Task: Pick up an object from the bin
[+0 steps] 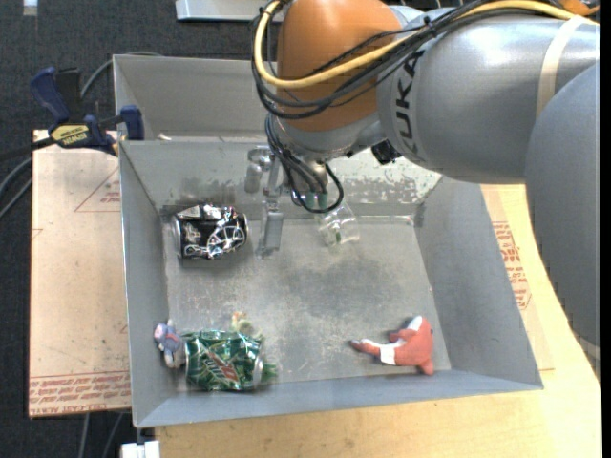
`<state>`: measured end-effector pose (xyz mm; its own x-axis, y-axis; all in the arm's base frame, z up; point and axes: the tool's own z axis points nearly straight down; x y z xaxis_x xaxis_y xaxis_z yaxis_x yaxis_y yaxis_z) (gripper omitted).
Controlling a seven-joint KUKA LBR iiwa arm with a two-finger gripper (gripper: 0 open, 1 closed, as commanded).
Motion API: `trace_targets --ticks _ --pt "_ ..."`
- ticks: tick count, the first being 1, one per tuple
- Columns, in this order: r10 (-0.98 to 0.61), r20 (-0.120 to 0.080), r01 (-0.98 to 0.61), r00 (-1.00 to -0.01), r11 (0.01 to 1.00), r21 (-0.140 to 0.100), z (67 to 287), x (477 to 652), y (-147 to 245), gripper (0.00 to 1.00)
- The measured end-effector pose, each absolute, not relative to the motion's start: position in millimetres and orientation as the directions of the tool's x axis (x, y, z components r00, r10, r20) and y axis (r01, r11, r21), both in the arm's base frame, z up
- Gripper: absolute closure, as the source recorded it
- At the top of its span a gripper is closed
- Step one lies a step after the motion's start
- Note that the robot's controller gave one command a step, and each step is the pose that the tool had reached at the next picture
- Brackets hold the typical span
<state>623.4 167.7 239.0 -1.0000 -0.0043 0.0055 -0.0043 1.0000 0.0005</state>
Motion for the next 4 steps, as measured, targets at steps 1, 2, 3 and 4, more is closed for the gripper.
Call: trace_targets --ticks 1,2,3,4 --pt "0.0 -0.002 0.0 -1.0 1.0 0.001 244.5 624.6 166.2 0.0" --pt "0.005 -0.005 0.005 -1.0 1.0 0.005 100.3 642.5 177.5 0.0" --pt "-0.033 -0.012 -0.033 -0.999 0.999 0.004 164.9 642.1 179.8 0.0" --pt "0.191 -0.003 0.191 -0.982 0.982 0.006 100.6 642.6 188.0 0.0"
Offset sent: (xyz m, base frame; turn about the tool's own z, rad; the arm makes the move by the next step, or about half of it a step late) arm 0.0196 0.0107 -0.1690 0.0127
